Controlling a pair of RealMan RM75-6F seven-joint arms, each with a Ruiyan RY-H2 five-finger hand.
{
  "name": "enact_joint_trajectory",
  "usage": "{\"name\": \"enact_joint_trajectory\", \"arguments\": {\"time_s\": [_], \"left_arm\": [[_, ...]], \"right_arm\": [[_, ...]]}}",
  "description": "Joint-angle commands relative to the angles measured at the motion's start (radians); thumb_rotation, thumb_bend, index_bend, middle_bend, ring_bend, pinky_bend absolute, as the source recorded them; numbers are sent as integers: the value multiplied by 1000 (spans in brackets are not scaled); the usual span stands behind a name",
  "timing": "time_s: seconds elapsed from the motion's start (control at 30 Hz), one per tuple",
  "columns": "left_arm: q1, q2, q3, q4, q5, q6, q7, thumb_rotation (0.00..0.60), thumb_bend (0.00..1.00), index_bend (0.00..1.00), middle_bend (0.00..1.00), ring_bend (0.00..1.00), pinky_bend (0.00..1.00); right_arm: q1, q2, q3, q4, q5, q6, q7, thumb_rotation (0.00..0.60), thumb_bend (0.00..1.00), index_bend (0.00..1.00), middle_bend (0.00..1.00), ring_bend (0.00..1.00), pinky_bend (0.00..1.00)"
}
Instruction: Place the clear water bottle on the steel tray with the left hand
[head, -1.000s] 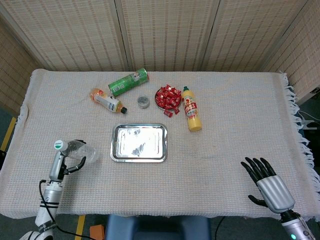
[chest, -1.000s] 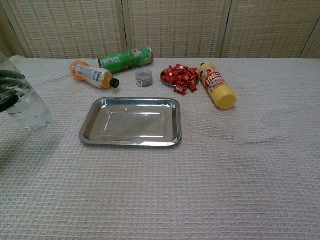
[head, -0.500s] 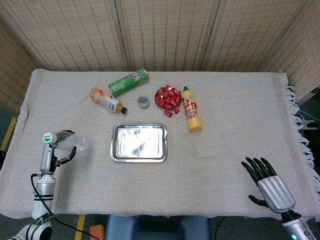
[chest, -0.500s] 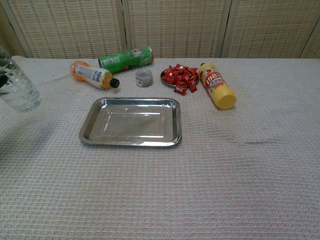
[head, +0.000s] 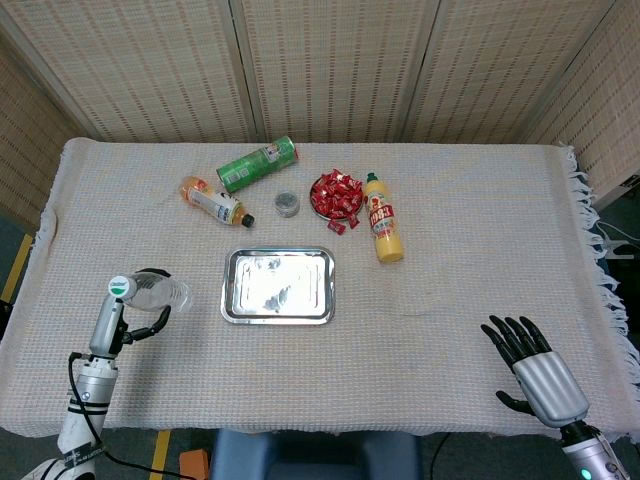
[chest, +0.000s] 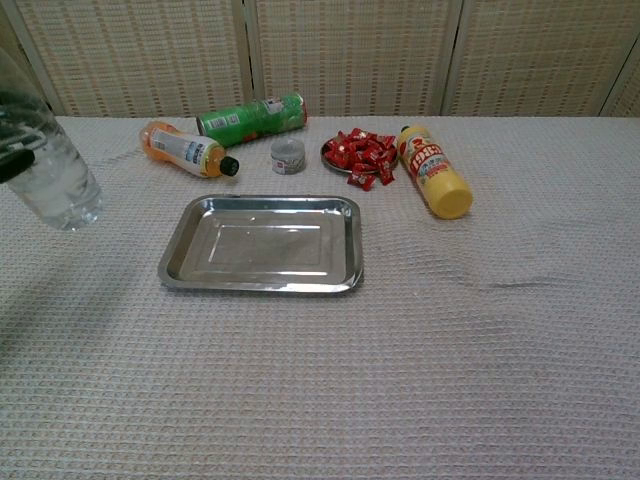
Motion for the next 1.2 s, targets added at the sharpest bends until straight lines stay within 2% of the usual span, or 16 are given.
{"name": "enact_joint_trajectory", "arguments": {"time_s": [0.03, 0.13, 0.23, 0.33, 0.43, 0.57, 0.67, 0.77, 1.0, 1.2], "left_arm": [[-16, -69, 45, 131, -15, -56, -99, 600, 550, 381, 380, 257, 391], [-19, -49, 12, 108, 17, 14, -138, 600, 550, 381, 380, 257, 394], [-14, 4, -35, 25, 58, 125, -101, 600, 549, 381, 380, 257, 394], [-4, 39, -53, -39, 58, 164, -62, 600, 549, 383, 380, 257, 394], [3, 43, -25, -45, 27, 118, -51, 600, 549, 385, 381, 257, 395], [-10, -24, 31, 70, -23, -9, -88, 600, 548, 385, 380, 257, 393], [-29, -82, 46, 158, -30, -60, -118, 600, 549, 385, 379, 257, 391], [-49, -113, 30, 184, -13, -48, -128, 600, 548, 385, 379, 257, 390], [-84, -142, 10, 153, 19, -25, -82, 600, 549, 384, 379, 256, 384], [-187, -277, -45, 220, -18, -107, 32, 600, 552, 382, 371, 252, 379]], "right_arm": [[-2, 2, -1, 0, -1, 4, 2, 600, 51, 0, 0, 0, 0], [-3, 4, -1, -1, 0, 5, 4, 600, 51, 0, 0, 0, 0], [-4, 3, -1, -1, -3, 8, 4, 600, 51, 0, 0, 0, 0], [-3, 0, -1, 0, -1, 4, -1, 600, 51, 0, 0, 0, 0], [0, -4, -1, -2, 2, -6, -13, 600, 51, 0, 0, 0, 0], [0, -8, -3, -4, 4, -14, -25, 600, 51, 0, 0, 0, 0], [-1, -8, -2, -4, 4, -12, -26, 600, 51, 0, 0, 0, 0], [-1, -5, 0, -4, 7, -9, -20, 600, 52, 0, 0, 0, 0], [4, -5, 2, -3, 12, -18, -19, 600, 51, 0, 0, 0, 0], [1, 0, -2, -2, 3, -9, -12, 600, 51, 0, 0, 0, 0]]}}
